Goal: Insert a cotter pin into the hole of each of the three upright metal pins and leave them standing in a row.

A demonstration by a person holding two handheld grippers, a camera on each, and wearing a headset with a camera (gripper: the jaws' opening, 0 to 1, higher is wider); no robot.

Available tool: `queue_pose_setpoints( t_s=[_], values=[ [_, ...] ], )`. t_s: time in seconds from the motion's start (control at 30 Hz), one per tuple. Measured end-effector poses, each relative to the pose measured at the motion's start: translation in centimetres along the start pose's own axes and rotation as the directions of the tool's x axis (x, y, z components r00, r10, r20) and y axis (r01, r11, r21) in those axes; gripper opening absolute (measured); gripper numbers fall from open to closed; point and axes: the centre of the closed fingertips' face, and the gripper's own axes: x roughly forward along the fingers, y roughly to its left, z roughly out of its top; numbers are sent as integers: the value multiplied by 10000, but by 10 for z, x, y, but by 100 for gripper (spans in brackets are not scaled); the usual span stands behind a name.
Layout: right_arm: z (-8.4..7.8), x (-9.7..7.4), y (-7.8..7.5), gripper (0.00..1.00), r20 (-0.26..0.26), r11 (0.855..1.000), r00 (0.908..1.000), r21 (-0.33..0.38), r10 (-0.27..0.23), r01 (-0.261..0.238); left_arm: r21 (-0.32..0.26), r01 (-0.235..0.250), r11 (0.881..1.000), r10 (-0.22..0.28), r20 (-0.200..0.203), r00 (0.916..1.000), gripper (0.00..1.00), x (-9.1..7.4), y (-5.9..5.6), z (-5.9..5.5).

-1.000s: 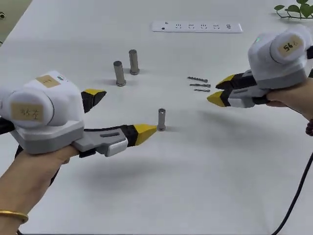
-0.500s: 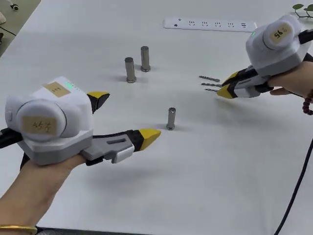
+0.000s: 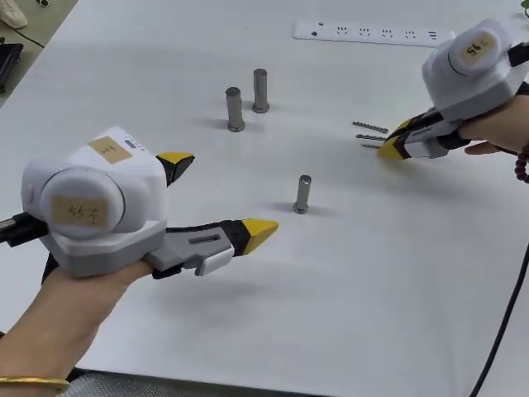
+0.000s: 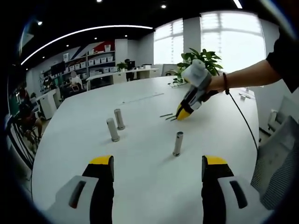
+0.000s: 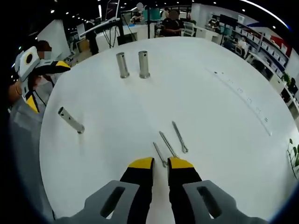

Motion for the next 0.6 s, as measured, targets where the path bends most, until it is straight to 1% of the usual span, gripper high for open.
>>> queue_pose_setpoints(
  t_s=[0.03, 0.1, 0.2, 0.3, 0.37, 0.43, 0.6],
  values=[
    [-1, 1, -1, 6, -88, 10000, 10000, -4, 11, -11, -11, 9, 10000, -9, 26, 10000, 76, 0, 0, 0],
    [0, 1, -4, 6, -53, 10000, 10000, 41, 17, -16, -29, 46, 10000, -46, 57, 10000, 76, 0, -1, 1],
    [1, 2, -5, 5, -122, 9998, 9999, 190, 68, -66, 19, 86, 10000, -86, -10, 10000, 76, 0, -1, 0],
    [0, 2, -4, 4, -269, 9999, 9996, 66, 115, -114, -17, 117, 9999, -117, 14, 9999, 75, 0, -1, 0],
    [0, 2, -3, 3, -492, 9998, 9988, -183, 77, -86, -66, 138, 9999, -137, 39, 9999, 74, -1, -1, 0],
    [-1, 2, -3, 1, -790, 9959, 9969, -897, -1, -70, -133, 134, 9998, -134, 68, 9999, 74, -1, -1, 1],
    [0, 3, 0, 0, -1148, 9897, 9934, -1413, 48, -211, -151, 115, 9998, -115, 11, 9999, 73, -3, 0, 0]
  ],
)
